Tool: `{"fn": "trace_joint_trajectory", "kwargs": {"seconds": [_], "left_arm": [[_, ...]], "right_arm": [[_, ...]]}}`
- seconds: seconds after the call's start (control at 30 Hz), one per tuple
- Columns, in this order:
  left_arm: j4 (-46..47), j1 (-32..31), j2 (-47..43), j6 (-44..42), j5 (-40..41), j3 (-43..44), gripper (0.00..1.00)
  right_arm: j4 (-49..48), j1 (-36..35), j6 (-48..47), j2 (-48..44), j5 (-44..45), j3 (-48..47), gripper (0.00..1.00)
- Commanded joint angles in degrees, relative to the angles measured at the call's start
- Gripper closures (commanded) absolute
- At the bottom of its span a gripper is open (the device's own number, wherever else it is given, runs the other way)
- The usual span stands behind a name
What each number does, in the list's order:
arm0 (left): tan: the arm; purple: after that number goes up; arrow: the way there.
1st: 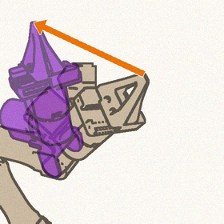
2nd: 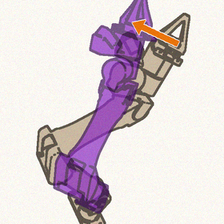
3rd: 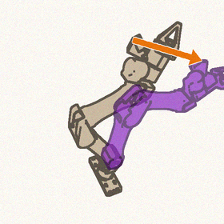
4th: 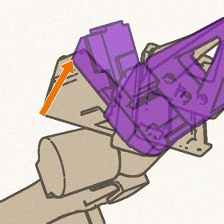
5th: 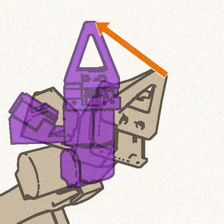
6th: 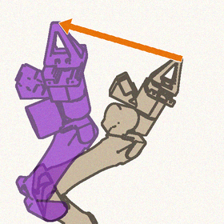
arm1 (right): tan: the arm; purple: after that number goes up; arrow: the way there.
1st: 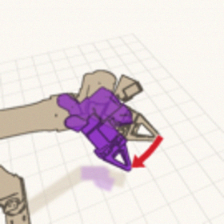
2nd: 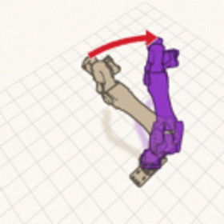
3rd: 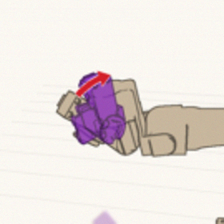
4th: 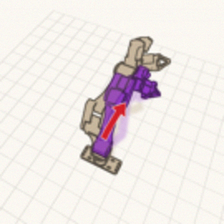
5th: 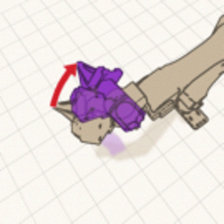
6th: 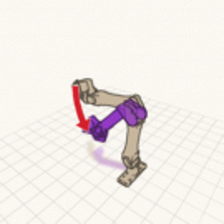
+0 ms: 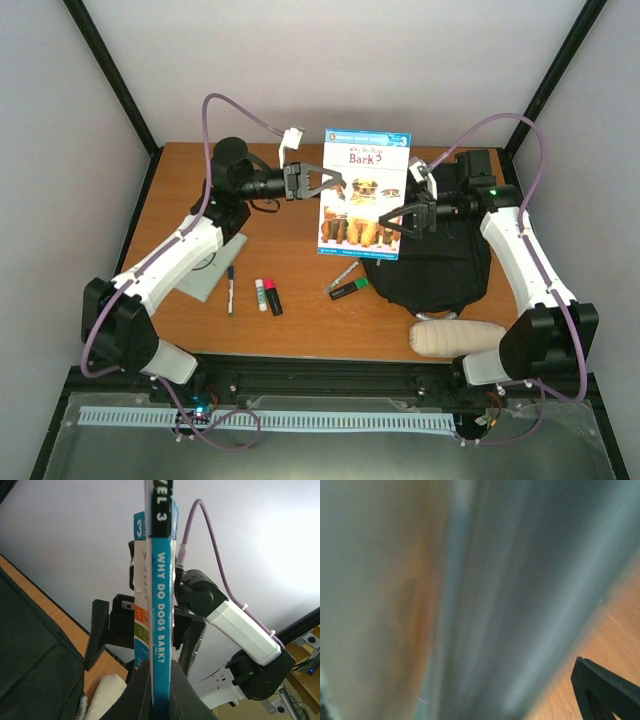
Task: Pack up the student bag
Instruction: Pick up the book from the center of the board.
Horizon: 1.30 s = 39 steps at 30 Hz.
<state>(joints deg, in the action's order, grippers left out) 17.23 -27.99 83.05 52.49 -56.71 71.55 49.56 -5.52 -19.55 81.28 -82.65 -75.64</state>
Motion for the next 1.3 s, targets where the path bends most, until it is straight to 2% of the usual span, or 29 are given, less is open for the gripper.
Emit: {"fn": "trace_joint_trajectory", "kwargs": {"seconds": [0.0, 0.23, 0.37, 0.57, 0.87, 1.1, 1.23, 1.27], "left_arm": [[3.3, -0.5, 2.8, -0.4, -2.0, 4.5, 0.99], [-5.7, -0.5, 3.3, -9.2, -1.3, 5.4, 0.99], [-10.3, -0.5, 3.0, -12.9, 2.8, 4.8, 0.99], [-8.6, -0.5, 3.4, -12.2, 4.2, 3.9, 0.99], [-6.1, -0.5, 2.7, -11.0, 7.4, 1.9, 0.99], [-5.3, -0.5, 3.2, -10.6, 7.6, 0.6, 0.99], [-4.9, -0.5, 3.8, -10.3, 7.8, 0.2, 0.99], [-5.0, -0.5, 4.0, -10.2, 7.8, 0.2, 0.99]], "right_arm": [[1.3, -0.9, -0.9, -1.1, -4.1, -1.9, 0.00], [2.4, -0.3, 2.5, -3.8, -3.4, -1.6, 0.07], [-2.1, -0.3, 7.8, -8.2, -2.8, 1.2, 0.09], [-7.5, -0.3, 14.3, -9.7, 0.8, 3.6, 0.20], [-15.3, 0.9, 22.3, -10.4, 7.0, 7.4, 0.49], [-17.9, 2.1, 24.5, -10.2, 9.0, 8.5, 0.76], [-18.9, 2.5, 25.5, -9.9, 11.9, 8.8, 0.95], [-19.0, 2.8, 25.6, -9.6, 13.0, 8.9, 0.97]]}}
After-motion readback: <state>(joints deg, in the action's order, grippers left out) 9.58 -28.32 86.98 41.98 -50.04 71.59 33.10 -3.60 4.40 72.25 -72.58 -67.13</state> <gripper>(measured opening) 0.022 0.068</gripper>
